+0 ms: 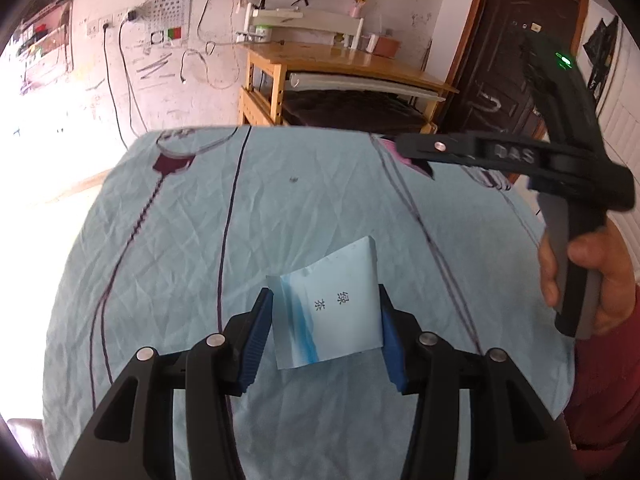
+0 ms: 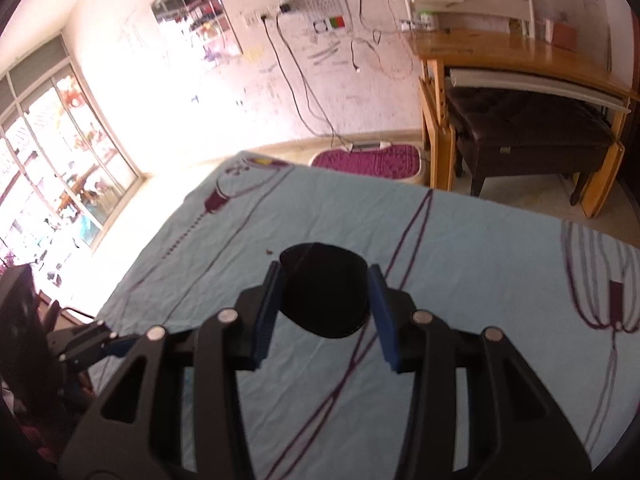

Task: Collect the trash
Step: 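Grasp the white tea packet with the left tool while the right tool grasps the black pad, then carry the tea packet and black pad over the orange bucket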

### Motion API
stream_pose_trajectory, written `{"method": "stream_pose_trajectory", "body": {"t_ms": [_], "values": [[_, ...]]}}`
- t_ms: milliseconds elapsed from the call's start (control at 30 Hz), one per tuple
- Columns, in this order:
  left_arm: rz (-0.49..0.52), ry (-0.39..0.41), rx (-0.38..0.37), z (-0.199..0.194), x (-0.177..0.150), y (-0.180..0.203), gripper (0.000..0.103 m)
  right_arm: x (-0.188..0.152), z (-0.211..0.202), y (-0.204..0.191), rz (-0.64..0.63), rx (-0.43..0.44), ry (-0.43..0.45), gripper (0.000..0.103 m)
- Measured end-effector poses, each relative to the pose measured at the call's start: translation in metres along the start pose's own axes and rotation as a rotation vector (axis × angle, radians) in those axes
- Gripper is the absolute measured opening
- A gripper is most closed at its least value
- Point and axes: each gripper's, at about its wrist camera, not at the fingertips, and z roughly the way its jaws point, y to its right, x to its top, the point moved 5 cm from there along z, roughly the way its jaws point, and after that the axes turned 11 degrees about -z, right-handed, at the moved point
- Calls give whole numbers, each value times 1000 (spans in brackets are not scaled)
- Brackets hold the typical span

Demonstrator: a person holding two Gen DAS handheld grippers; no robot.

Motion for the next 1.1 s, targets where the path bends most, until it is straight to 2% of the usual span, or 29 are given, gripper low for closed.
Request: {"method": "stream_pose_trajectory", "body": {"t_ms": [200, 500, 767, 867, 1100], "values": [[51, 41, -15, -9, 14, 30, 46, -17, -56, 24, 17, -70, 81, 41], [149, 86, -38, -12, 28, 93, 46, -64, -128, 96, 143, -238, 174, 41], [248, 132, -34, 1, 29, 153, 46, -112, -164, 146, 252, -349, 199, 41], [272, 116, -61, 12, 28, 180, 46, -132, -172, 165, 286, -415, 188, 41], [362, 89, -79, 32, 14, 236, 46, -180, -173, 201, 375, -479, 147, 41]]}}
